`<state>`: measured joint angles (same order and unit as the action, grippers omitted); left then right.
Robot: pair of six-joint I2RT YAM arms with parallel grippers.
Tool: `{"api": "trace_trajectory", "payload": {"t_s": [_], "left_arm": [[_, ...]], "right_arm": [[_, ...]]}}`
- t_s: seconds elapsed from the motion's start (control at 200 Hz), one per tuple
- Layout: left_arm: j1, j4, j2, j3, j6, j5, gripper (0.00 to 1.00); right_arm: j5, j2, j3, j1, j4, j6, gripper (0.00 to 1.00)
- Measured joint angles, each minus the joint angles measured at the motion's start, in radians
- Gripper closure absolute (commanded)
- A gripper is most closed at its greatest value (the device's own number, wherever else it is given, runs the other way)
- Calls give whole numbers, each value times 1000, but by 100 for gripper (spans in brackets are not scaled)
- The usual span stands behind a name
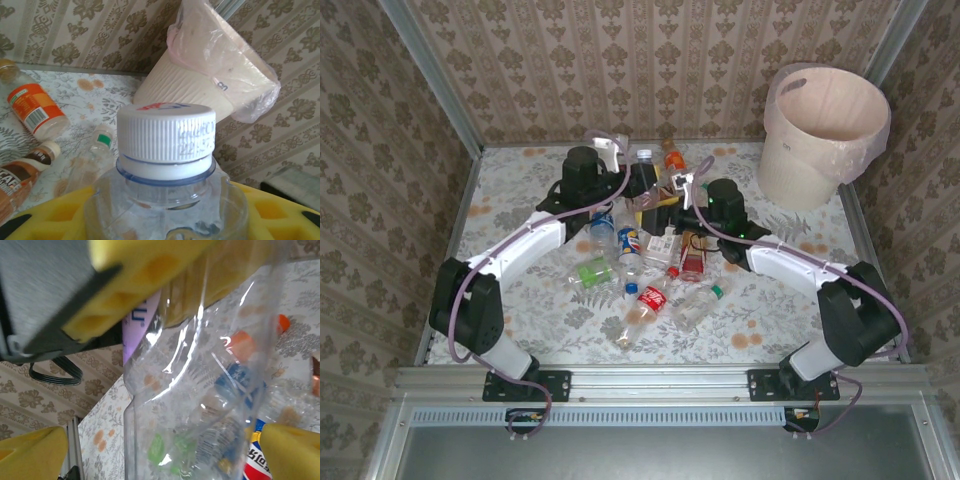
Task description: Put the plastic bottles in the bin
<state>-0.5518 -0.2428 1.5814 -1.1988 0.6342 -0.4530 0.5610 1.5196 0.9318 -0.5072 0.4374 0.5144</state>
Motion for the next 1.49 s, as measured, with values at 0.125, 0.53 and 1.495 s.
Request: {"api": "trace_trajectory", "payload": {"t_s": [0.125, 0.53, 1.495], "left_arm": [[-4, -21, 4, 0, 10, -5, 54], [-6, -36, 12, 0, 18, -8, 54], [85, 170, -203, 5, -3, 188, 0]], "right_arm": [[-7, 19, 21, -9, -19, 13, 7], [-49, 34, 40, -9, -70, 39, 34], [-358, -119, 195, 227, -492, -211, 49]]}}
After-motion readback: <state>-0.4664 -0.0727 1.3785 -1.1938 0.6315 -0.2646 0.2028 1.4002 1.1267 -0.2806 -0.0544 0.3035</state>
